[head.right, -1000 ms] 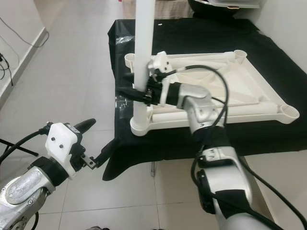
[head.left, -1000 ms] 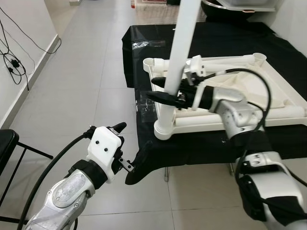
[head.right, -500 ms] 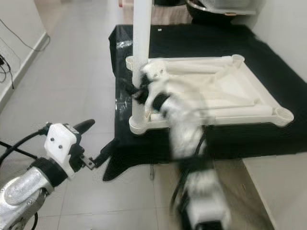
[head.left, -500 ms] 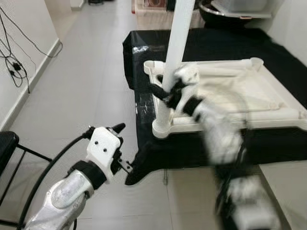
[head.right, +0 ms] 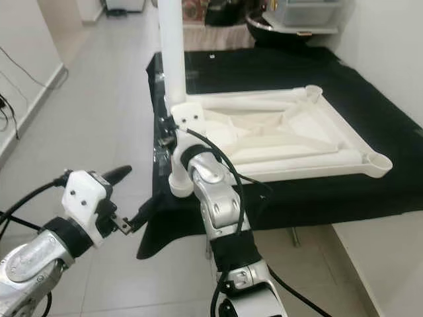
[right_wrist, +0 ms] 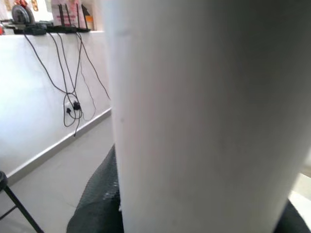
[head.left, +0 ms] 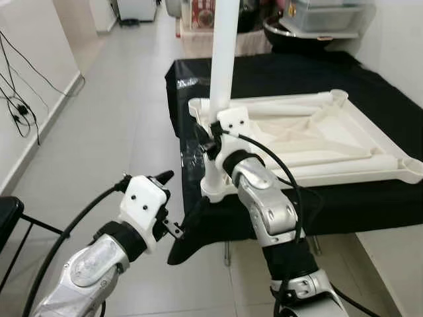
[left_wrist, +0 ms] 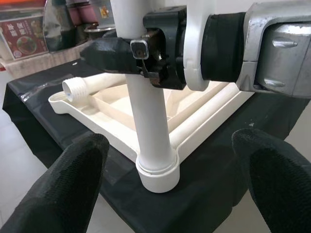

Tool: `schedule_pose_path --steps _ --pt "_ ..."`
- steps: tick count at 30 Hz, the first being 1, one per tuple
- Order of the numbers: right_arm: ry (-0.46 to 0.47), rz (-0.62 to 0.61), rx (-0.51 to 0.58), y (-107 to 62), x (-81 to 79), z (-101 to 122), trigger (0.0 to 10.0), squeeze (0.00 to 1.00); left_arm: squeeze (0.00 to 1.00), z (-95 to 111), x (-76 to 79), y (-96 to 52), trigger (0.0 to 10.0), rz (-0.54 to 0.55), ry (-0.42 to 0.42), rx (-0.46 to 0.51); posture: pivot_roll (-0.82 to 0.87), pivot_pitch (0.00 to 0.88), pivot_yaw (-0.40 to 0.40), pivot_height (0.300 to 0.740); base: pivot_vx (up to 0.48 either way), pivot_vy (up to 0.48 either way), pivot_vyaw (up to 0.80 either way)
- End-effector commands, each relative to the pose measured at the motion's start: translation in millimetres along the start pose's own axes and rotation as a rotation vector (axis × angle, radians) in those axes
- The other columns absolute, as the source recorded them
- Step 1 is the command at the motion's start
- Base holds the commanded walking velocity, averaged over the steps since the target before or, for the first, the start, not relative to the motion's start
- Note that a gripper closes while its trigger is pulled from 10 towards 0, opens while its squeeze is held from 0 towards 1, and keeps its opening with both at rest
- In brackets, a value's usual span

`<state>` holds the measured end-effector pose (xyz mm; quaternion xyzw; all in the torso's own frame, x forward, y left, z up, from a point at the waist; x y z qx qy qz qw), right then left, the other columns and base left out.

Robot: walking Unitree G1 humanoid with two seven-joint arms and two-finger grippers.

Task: Building children table

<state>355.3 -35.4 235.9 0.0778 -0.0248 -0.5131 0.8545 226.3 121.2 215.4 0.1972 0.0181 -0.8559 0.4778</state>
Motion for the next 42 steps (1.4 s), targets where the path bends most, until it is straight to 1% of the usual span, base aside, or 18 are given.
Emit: schedule_pose_path --steps 1,4,5,6,7,11,20,21,22,23,29,32,33,37,39,40,41,42 --pt "0.073 0.046 -0.077 1.2 -6.7 -21.6 10.0 1.0 0.0 -3.2 -0.5 -1.0 10.0 0.008 -0.004 -0.015 0.18 0.184 -0.051 0.74 0.0 0.0 0.0" --pt "0.151 0.18 -0.023 3.4 -11.6 -10.5 10.0 1.0 0.0 -2.7 0.3 -0.5 10.0 0.008 -0.005 -0.014 0.19 0.189 -0.056 0.74 0.0 0.0 0.0" --pt "0.161 0.291 -0.007 4.0 -9.1 -3.1 10.0 1.0 0.0 -2.2 1.0 -0.4 10.0 0.01 -0.008 -0.012 0.19 0.192 -0.058 0.74 0.0 0.0 0.0" --pt "0.137 0.395 -0.021 5.2 -1.3 1.5 10.0 0.81 0.0 -1.6 1.3 -0.4 10.0 0.013 -0.009 -0.011 0.19 0.2 -0.062 0.74 0.0 0.0 0.0" --pt "0.121 0.462 -0.035 5.6 4.9 4.8 10.0 0.0 0.0 -1.3 1.4 -0.5 10.0 0.014 -0.009 -0.01 0.19 0.2 -0.062 0.74 0.0 0.0 0.0" --pt "-0.009 0.624 -0.09 6.5 21.0 10.8 10.0 0.0 0.0 1.3 3.5 -1.4 10.0 0.02 -0.011 -0.005 0.2 0.216 -0.077 0.74 0.0 0.0 0.0" --pt "-0.011 0.838 -0.14 10.7 32.3 31.2 10.0 0.0 0.0 5.2 2.4 -7.6 10.0 0.046 -0.006 -0.013 0.24 0.251 -0.085 0.74 0.0 0.0 0.0" --pt "-0.003 0.883 -0.171 9.7 33.7 31.8 4.4 0.0 0.0 5.0 2.1 -8.7 10.0 0.05 -0.006 -0.018 0.24 0.253 -0.085 0.74 0.0 0.0 0.0" --pt "-0.003 0.883 -0.171 9.7 33.7 31.8 4.4 0.0 0.0 5.0 2.1 -8.7 10.0 0.05 -0.006 -0.018 0.24 0.253 -0.085 0.74 0.0 0.0 0.0" --pt "-0.001 0.927 -0.199 7.7 35.0 32.0 0.0 0.0 0.0 5.0 2.0 -9.8 10.0 0.052 -0.006 -0.022 0.24 0.255 -0.084 0.74 0.0 0.0 0.0" --pt "0.028 1.008 -0.197 2.9 48.0 40.4 0.0 0.0 0.0 4.0 2.1 -10.2 10.0 0.052 -0.009 -0.03 0.23 0.248 -0.074 0.74 0.0 0.0 0.0" --pt "0.022 0.974 -0.181 0.7 55.3 40.7 0.0 0.0 0.0 3.3 1.8 -9.2 10.0 0.049 -0.008 -0.03 0.23 0.242 -0.07 0.74 0.0 0.0 0.0" --pt "0.006 0.884 -0.148 -0.6 64.7 39.9 0.0 0.0 0.0 3.0 1.4 -8.1 10.0 0.047 -0.007 -0.028 0.21 0.225 -0.072 0.74 0.0 0.0 0.0" --pt "0.013 0.766 -0.113 -0.2 72.8 37.5 0.0 0.0 0.0 2.6 0.8 -7.6 10.0 0.046 -0.005 -0.027 0.21 0.212 -0.076 0.74 0.0 0.0 0.0" --pt "0.027 0.396 -0.171 1.6 81.3 6.0 0.0 0.0 0.0 1.3 -0.1 -7.3 10.0 0.043 -0.001 -0.027 0.2 0.194 -0.082 0.74 0.0 0.0 0.0" --pt "0.027 0.396 -0.171 1.6 81.3 6.0 0.0 0.0 0.0 1.3 -0.1 -7.3 10.0 0.043 -0.001 -0.027 0.2 0.194 -0.082 0.74 0.0 0.0 0.0" --pt "0.018 -0.003 -0.227 -9.3 90.9 -24.1 0.0 0.0 0.0 0.4 -1.2 -6.4 10.0 0.039 0.006 -0.027 0.19 0.188 -0.072 0.74 0.0 0.0 0.0" --pt "0.035 -0.188 -0.268 -27.0 86.9 -45.5 0.0 0.0 0.0 0.4 -1.9 -5.2 10.0 0.035 0.009 -0.025 0.19 0.186 -0.071 0.74 0.0 0.0 0.0"
Point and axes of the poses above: a point about 5 cm out from each wrist's last joint towards the gripper, its own y axis pointing out of the wrist towards the gripper, its own z axis along the axis of the wrist's last joint, x = y × z, the point moved 1 cm from there along y, pointing out of the wrist towards the gripper, and after that the axes turned 8 degrees about y, right-handed, at the moved point
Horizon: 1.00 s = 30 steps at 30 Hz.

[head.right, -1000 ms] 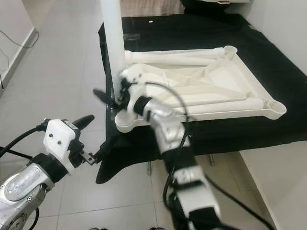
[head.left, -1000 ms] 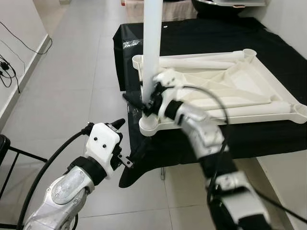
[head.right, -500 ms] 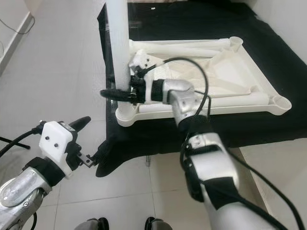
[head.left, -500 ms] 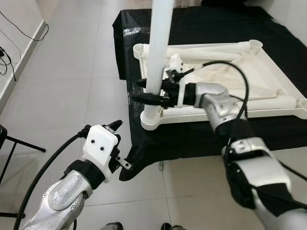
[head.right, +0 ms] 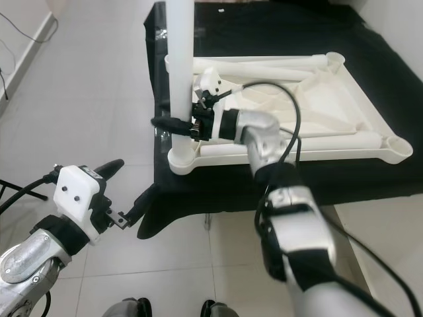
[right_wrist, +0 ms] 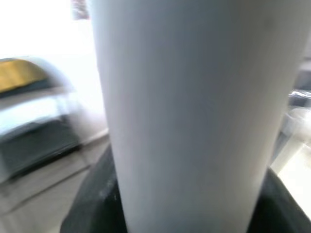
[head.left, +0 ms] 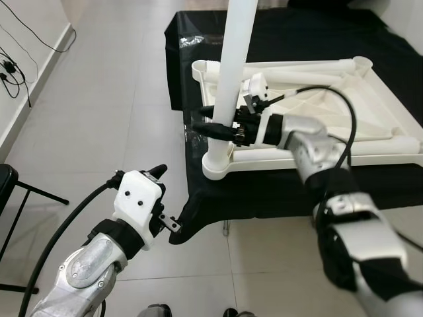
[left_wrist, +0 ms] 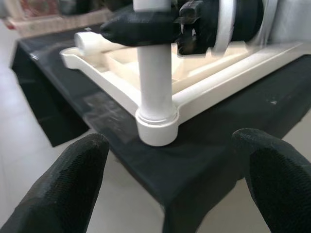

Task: Building children table

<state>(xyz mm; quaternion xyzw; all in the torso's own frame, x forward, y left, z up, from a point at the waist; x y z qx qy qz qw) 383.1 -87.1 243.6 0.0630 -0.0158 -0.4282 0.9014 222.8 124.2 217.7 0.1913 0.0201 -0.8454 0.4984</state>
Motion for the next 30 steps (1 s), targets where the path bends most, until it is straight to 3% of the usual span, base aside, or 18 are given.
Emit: schedule_pose_path --steps 1,2,4,6,11,12,13,14,15,16,18,20,23,24,25,26,30 --pt "0.049 -0.38 -0.225 -31.6 23.6 -55.9 0.0 0.0 0.0 -2.2 -0.4 -1.0 10.0 -0.009 0.014 -0.007 0.19 0.186 -0.071 0.74 0.0 0.0 0.0" --pt "0.037 -0.486 -0.228 -42.1 13.7 -65.0 0.0 0.0 0.0 -1.4 -1.3 0.7 10.0 -0.012 0.016 -0.001 0.2 0.175 -0.057 0.74 0.0 0.0 0.0" --pt "0.041 -0.493 -0.215 -42.9 4.2 -65.8 0.0 0.0 0.0 -0.6 -2.1 1.8 10.0 -0.012 0.013 0.005 0.19 0.171 -0.055 0.74 0.0 0.0 0.0" --pt "0.022 -0.427 -0.165 -26.1 -5.1 -52.4 0.0 0.0 0.0 -1.3 -2.1 4.5 10.0 -0.015 0.012 0.009 0.19 0.155 -0.058 0.74 0.0 0.0 0.0" --pt "0.016 -0.386 -0.132 -9.9 -6.4 -38.9 0.0 0.0 0.0 -1.5 -2.9 5.7 10.0 -0.014 0.015 0.012 0.19 0.156 -0.063 0.74 0.0 0.0 0.0" --pt "0.012 -0.359 -0.13 -4.2 -7.8 -34.4 5.5 0.0 0.0 -1.6 -4.4 5.3 10.0 -0.01 0.021 0.011 0.19 0.159 -0.062 0.74 0.0 0.0 0.0" --pt "0.027 -0.333 -0.107 -0.4 -13.5 -28.4 10.0 0.0 0.0 -1.7 -5.6 5.0 10.0 -0.007 0.025 0.01 0.19 0.159 -0.062 0.74 0.0 0.0 0.0" --pt "0.024 -0.292 -0.091 2.1 -17.7 -23.4 10.0 0.27 0.0 -1.6 -6.7 4.8 10.0 -0.004 0.026 0.011 0.19 0.162 -0.058 0.74 0.0 0.0 0.0" --pt "0.024 -0.292 -0.091 2.1 -17.7 -23.4 10.0 0.27 0.0 -1.6 -6.7 4.8 10.0 -0.004 0.026 0.011 0.19 0.162 -0.058 0.74 0.0 0.0 0.0" --pt "0.021 -0.267 -0.081 3.1 -20.5 -20.4 10.0 1.0 0.0 -1.4 -7.3 4.8 10.0 -0.002 0.026 0.011 0.19 0.162 -0.058 0.74 0.0 0.0 0.0" --pt "0.059 -0.239 -0.058 3.1 -26.3 -15.9 10.0 1.0 0.0 -1.1 -7.2 5.1 10.0 -0.002 0.026 0.013 0.19 0.166 -0.059 0.74 0.0 0.0 0.0" --pt "0.088 -0.047 0.045 5.5 -30.3 7.5 10.0 1.0 0.0 0.0 -5.6 5.9 10.0 -0.005 0.022 0.017 0.19 0.176 -0.062 0.74 0.0 0.0 0.0" --pt "0.033 0.244 0.108 0.9 -31.1 30.3 10.0 1.0 0.0 0.4 -3.8 5.7 10.0 -0.006 0.017 0.02 0.19 0.182 -0.061 0.74 0.0 0.0 0.0" --pt "-0.02 0.301 0.094 -1.1 -29.7 32.3 10.0 0.47 0.0 0.6 -3.3 5.6 10.0 -0.007 0.017 0.02 0.2 0.188 -0.064 0.74 0.0 0.0 0.0" --pt "-0.054 0.342 0.065 -1.7 -26.8 32.1 10.0 0.47 0.0 0.9 -2.8 5.5 10.0 -0.007 0.016 0.02 0.2 0.192 -0.065 0.74 0.0 0.0 0.0" --pt "-0.084 0.406 0.029 -2.0 -22.8 32.3 10.0 0.0 0.0 1.0 -2.4 5.2 10.0 -0.007 0.014 0.02 0.2 0.195 -0.067 0.74 0.0 0.0 0.0" --pt "-0.074 0.51 -0.005 -2.2 -14.6 37.2 10.0 0.0 0.0 1.5 -1.5 3.8 10.0 -0.005 0.011 0.019 0.2 0.207 -0.073 0.74 0.0 0.0 0.0"
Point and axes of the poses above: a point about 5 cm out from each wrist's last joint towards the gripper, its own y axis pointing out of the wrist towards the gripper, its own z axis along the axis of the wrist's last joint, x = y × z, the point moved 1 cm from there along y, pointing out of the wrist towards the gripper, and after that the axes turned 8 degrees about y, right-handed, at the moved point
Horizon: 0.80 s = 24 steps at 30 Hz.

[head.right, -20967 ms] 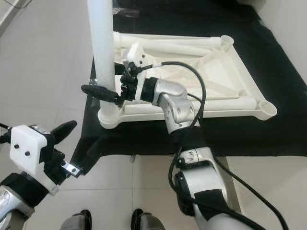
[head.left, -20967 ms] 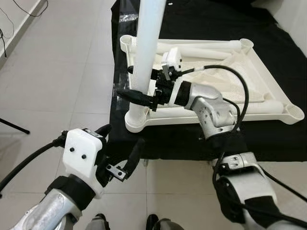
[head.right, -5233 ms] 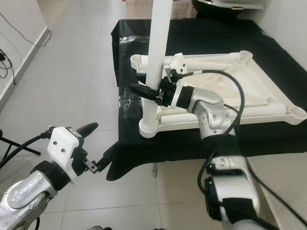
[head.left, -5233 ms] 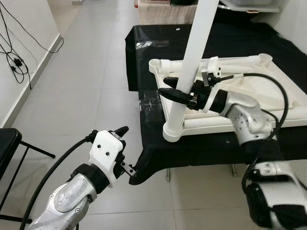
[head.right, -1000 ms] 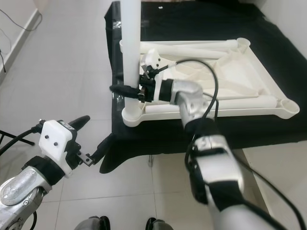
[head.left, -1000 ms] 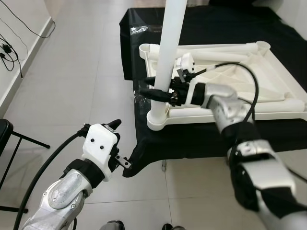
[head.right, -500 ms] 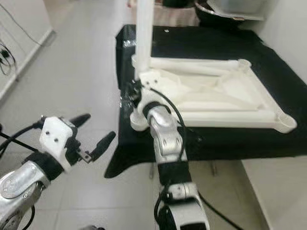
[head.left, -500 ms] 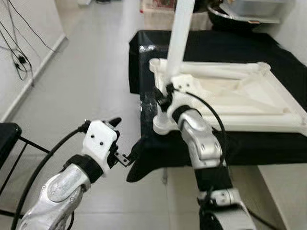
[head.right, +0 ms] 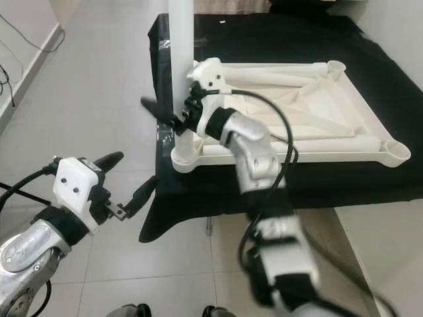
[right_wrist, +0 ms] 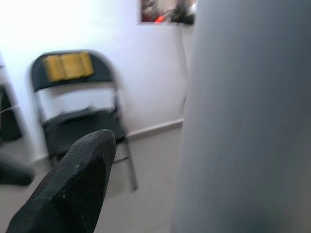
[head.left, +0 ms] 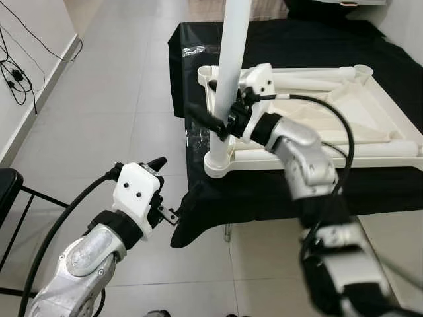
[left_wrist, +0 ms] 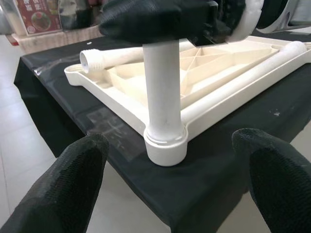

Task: Building children table

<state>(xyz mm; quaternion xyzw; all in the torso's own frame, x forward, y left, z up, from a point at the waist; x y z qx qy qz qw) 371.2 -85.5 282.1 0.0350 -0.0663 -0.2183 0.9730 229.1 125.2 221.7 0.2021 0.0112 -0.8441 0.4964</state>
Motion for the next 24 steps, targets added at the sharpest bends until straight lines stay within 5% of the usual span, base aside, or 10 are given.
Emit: schedule_pose_path --steps 1,8,9,10,11,12,19,24 --pt "0.033 0.046 0.02 3.2 2.0 1.7 10.0 0.0 0.0 0.2 3.5 -2.6 10.0 -0.005 0.001 -0.01 0.21 0.214 -0.075 0.74 0.0 0.0 0.0" --pt "0.071 0.086 0.024 4.5 14.2 10.6 10.0 0.0 0.0 1.9 2.0 -7.6 10.0 0.009 0.004 -0.022 0.24 0.241 -0.076 0.74 0.0 0.0 0.0" --pt "0.081 0.108 0.031 4.6 15.1 13.1 7.5 0.0 0.0 2.3 1.7 -8.5 10.0 0.012 0.004 -0.024 0.24 0.245 -0.077 0.74 0.0 0.0 0.0" --pt "0.081 0.108 0.031 4.6 15.1 13.1 7.5 0.0 0.0 2.3 1.7 -8.5 10.0 0.012 0.004 -0.024 0.24 0.245 -0.077 0.74 0.0 0.0 0.0" --pt "0.088 0.129 0.036 4.4 15.2 14.9 4.6 0.0 0.0 2.5 1.5 -9.2 10.0 0.015 0.004 -0.026 0.24 0.246 -0.077 0.74 0.0 0.0 0.0" --pt "0.094 0.144 0.034 3.7 15.6 15.9 0.0 0.0 0.0 2.3 1.4 -9.7 10.0 0.016 0.004 -0.028 0.24 0.247 -0.077 0.74 0.0 0.0 0.0" --pt "0.08 0.196 -0.003 -8.7 18.5 12.0 0.0 0.0 0.0 1.6 2.3 -10.2 10.0 0.016 -0.001 -0.031 0.22 0.248 -0.074 0.74 0.0 0.0 0.0" --pt "0.124 0.017 -0.04 -30.0 16.0 -22.8 0.0 0.0 0.0 1.1 2.8 -6.2 10.0 0.008 -0.003 -0.02 0.19 0.231 -0.079 0.74 0.0 0.0 0.0"
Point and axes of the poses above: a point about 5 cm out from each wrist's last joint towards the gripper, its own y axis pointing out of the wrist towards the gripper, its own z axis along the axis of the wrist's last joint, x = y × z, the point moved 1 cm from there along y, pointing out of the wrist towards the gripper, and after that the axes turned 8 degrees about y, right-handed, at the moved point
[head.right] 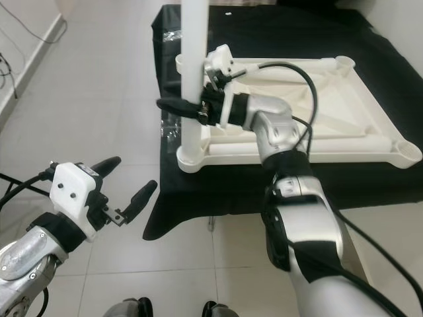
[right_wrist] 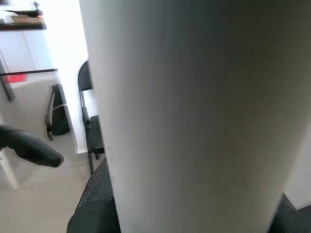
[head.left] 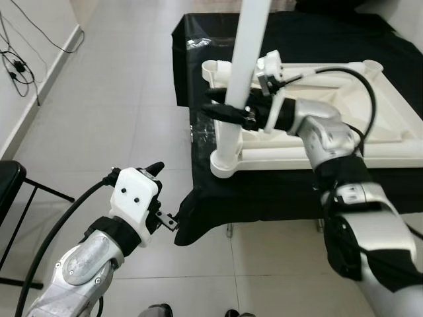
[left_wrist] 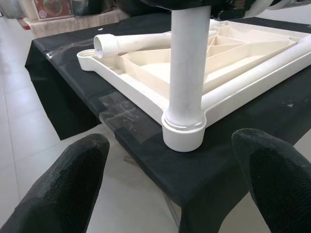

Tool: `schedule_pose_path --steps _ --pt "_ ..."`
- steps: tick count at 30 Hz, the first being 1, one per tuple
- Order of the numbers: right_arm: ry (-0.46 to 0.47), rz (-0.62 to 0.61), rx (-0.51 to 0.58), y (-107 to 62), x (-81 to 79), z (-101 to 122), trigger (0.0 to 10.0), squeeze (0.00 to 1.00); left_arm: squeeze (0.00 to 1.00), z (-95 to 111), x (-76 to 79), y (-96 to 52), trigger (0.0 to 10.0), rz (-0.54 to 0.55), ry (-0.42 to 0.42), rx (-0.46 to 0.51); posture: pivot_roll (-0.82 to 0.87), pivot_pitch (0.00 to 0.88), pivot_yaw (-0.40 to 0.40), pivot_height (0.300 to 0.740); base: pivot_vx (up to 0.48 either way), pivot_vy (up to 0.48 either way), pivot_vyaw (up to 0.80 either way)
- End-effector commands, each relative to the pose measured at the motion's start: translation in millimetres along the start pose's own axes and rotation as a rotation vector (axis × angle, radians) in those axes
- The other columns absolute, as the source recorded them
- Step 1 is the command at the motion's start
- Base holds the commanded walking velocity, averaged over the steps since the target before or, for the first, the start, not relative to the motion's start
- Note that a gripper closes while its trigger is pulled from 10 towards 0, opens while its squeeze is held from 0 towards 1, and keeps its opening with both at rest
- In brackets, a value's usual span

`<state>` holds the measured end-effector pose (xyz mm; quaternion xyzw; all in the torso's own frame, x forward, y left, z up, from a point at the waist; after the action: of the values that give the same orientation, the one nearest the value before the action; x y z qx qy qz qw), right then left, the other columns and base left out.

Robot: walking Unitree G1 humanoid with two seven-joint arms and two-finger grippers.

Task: Building children table

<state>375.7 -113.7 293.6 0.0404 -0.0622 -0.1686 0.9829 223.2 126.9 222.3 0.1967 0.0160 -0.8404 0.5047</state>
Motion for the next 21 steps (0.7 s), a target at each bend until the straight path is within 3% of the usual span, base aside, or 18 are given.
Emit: schedule_pose_path --steps 1,2,3,4,5,6,8,9,10,14,15,16,17,18,19,20,21 --pt "0.168 -0.279 -0.047 -7.3 -5.7 -55.5 0.0 0.0 0.0 -1.8 0.6 0.0 10.0 -0.008 0.001 -0.003 0.19 0.222 -0.079 0.74 0.0 0.0 0.0" --pt "0.168 -0.279 -0.047 -7.3 -5.7 -55.5 0.0 0.0 0.0 -1.8 0.6 0.0 10.0 -0.008 0.001 -0.003 0.19 0.222 -0.079 0.74 0.0 0.0 0.0" --pt "0.207 -0.419 -0.049 -8.9 -8.1 -69.1 0.0 0.0 0.0 -2.2 -0.3 0.2 10.0 -0.007 0.002 -0.004 0.19 0.222 -0.079 0.74 0.0 0.0 0.0" --pt "0.224 -0.759 -0.115 -17.3 -15.7 -96.1 0.0 0.0 0.0 -2.4 -1.6 0.8 10.0 -0.009 0.005 -0.003 0.18 0.212 -0.071 0.74 0.0 0.0 0.0" --pt "0.224 -0.759 -0.115 -17.3 -15.7 -96.1 0.0 0.0 0.0 -2.4 -1.6 0.8 10.0 -0.009 0.005 -0.003 0.18 0.212 -0.071 0.74 0.0 0.0 0.0" --pt "0.251 -0.843 -0.169 -16.8 -45.6 -118.9 0.0 0.0 0.0 -1.8 -2.3 2.8 10.0 -0.014 0.008 0.001 0.18 0.205 -0.059 0.74 0.0 0.0 0.0" --pt "0.251 -0.843 -0.169 -16.8 -45.6 -118.9 0.0 0.0 0.0 -1.8 -2.3 2.8 10.0 -0.014 0.008 0.001 0.18 0.205 -0.059 0.74 0.0 0.0 0.0" --pt "0.233 -0.926 -0.194 -17.1 -59.8 -127.2 0.0 0.0 0.0 -1.5 -2.7 4.6 10.0 -0.017 0.006 0.009 0.17 0.187 -0.054 0.74 0.0 0.0 0.0" --pt "0.233 -0.926 -0.194 -17.1 -59.8 -127.2 0.0 0.0 0.0 -1.5 -2.7 4.6 10.0 -0.017 0.006 0.009 0.17 0.187 -0.054 0.74 0.0 0.0 0.0" --pt "0.155 -0.914 -0.161 2.6 -47.1 -112.2 0.0 0.0 0.0 -0.9 -3.3 9.0 10.0 -0.02 0.007 0.02 0.18 0.16 -0.05 0.74 0.0 0.0 0.0" --pt "0.12 -0.883 -0.125 16.7 -31.2 -96.9 0.0 0.0 0.0 -0.5 -6.0 9.5 10.0 -0.01 0.017 0.023 0.19 0.152 -0.058 0.74 0.0 0.0 0.0" --pt "0.12 -0.883 -0.125 16.7 -31.2 -96.9 0.0 0.0 0.0 -0.5 -6.0 9.5 10.0 -0.01 0.017 0.023 0.19 0.152 -0.058 0.74 0.0 0.0 0.0" --pt "0.111 -0.858 -0.118 21.2 -29.2 -94.2 2.7 0.0 0.0 -0.6 -7.4 8.6 10.0 -0.006 0.021 0.021 0.19 0.151 -0.055 0.74 0.0 0.0 0.0" --pt "0.111 -0.858 -0.118 21.2 -29.2 -94.2 2.7 0.0 0.0 -0.6 -7.4 8.6 10.0 -0.006 0.021 0.021 0.19 0.151 -0.055 0.74 0.0 0.0 0.0" --pt "0.104 -0.843 -0.116 23.6 -29.1 -92.4 9.3 0.0 0.0 -0.7 -8.2 7.9 10.0 -0.003 0.023 0.02 0.2 0.151 -0.056 0.74 0.0 0.0 0.0" --pt "0.111 -0.831 -0.089 26.7 -32.7 -88.5 10.0 0.0 0.0 -0.8 -8.6 7.3 10.0 -0.003 0.025 0.019 0.2 0.153 -0.054 0.74 0.0 0.0 0.0" --pt "0.111 -0.831 -0.089 26.7 -32.7 -88.5 10.0 0.0 0.0 -0.8 -8.6 7.3 10.0 -0.003 0.025 0.019 0.2 0.153 -0.054 0.74 0.0 0.0 0.0"
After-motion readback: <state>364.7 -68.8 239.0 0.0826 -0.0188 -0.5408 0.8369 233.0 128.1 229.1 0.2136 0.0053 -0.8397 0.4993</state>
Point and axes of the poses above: a point about 5 cm out from each wrist's last joint towards the gripper, its own y axis pointing out of the wrist towards the gripper, its own z axis along the axis of the wrist's last joint, x = y × z, the point moved 1 cm from there along y, pointing out of the wrist towards the gripper, and after that the axes turned 8 degrees about y, right-handed, at the moved point
